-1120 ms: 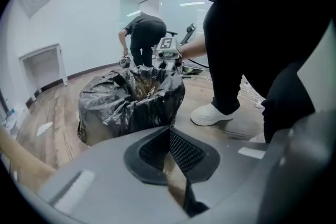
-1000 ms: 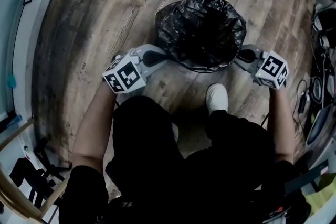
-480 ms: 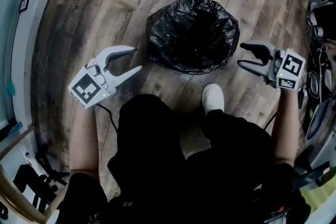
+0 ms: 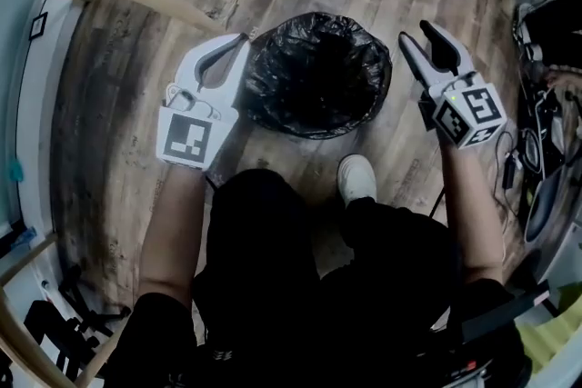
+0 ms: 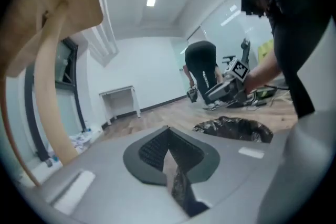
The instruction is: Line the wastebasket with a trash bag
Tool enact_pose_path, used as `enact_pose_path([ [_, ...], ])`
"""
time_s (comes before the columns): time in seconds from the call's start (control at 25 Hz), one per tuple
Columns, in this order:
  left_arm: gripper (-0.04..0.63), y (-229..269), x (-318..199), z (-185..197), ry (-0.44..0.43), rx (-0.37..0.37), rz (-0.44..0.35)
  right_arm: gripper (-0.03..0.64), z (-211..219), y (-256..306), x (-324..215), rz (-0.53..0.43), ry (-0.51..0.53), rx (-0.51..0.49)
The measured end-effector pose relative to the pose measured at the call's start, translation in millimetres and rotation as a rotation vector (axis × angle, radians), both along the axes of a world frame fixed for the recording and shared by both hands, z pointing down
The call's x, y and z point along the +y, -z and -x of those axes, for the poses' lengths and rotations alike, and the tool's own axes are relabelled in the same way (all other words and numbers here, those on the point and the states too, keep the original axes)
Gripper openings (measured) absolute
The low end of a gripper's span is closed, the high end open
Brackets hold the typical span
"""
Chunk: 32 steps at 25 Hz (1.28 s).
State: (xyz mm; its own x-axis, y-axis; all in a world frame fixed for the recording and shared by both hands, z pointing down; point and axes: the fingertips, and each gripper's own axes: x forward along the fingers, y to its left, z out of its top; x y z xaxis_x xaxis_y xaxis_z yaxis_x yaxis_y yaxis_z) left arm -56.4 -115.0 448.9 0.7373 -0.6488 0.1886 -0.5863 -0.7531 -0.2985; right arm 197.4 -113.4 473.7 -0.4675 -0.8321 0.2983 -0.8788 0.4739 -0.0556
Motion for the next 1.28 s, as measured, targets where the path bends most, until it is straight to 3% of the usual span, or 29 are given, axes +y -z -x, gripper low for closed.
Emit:
enact_pose_path([
  [0.04, 0.005, 1, -3, -2, 0.044, -0.015, -0.014, 0.199, 0, 1, -4, -0.013, -0.024, -0.001],
  [0.08, 0.005, 2, -7, -2, 0.092, 0.015, 0.002, 0.196, 1, 2, -8, -0.025, -0.042, -0.003],
  [0.24, 0.005, 0, -26, 10, 0.285, 0.249, 0.155, 0.12, 10, 5, -17, -0.072, -0.098, 0.003],
  [0.32, 0.005, -1, -29, 18, 0.354, 0.295, 0.179, 0.087, 14, 6, -19, -0.095, -0.116, 0.012],
  [0.48, 0.005, -7, -23, 22, 0.401, 0.2, 0.108, 0.003, 13, 5, -19, -0.136, -0.156, 0.018],
  [0.72, 0.005, -27, -24, 14, 0.39, 0.105, 0.109, 0.002, 1, -1, -18, -0.173, -0.207, 0.069],
  [0.84, 0.005, -39, -24, 14, 0.4, 0.082, 0.163, 0.002, 1, -8, -17, -0.155, -0.194, 0.074],
  [1.0, 0.005, -40, -25, 12, 0.362, 0.061, 0.136, 0.002, -4, -11, -17, -0.152, -0.19, 0.076],
  [1.28, 0.005, -52, -26, 16, 0.348, 0.069, 0.159, 0.002, -1, -16, -18, -0.151, -0.17, 0.078],
])
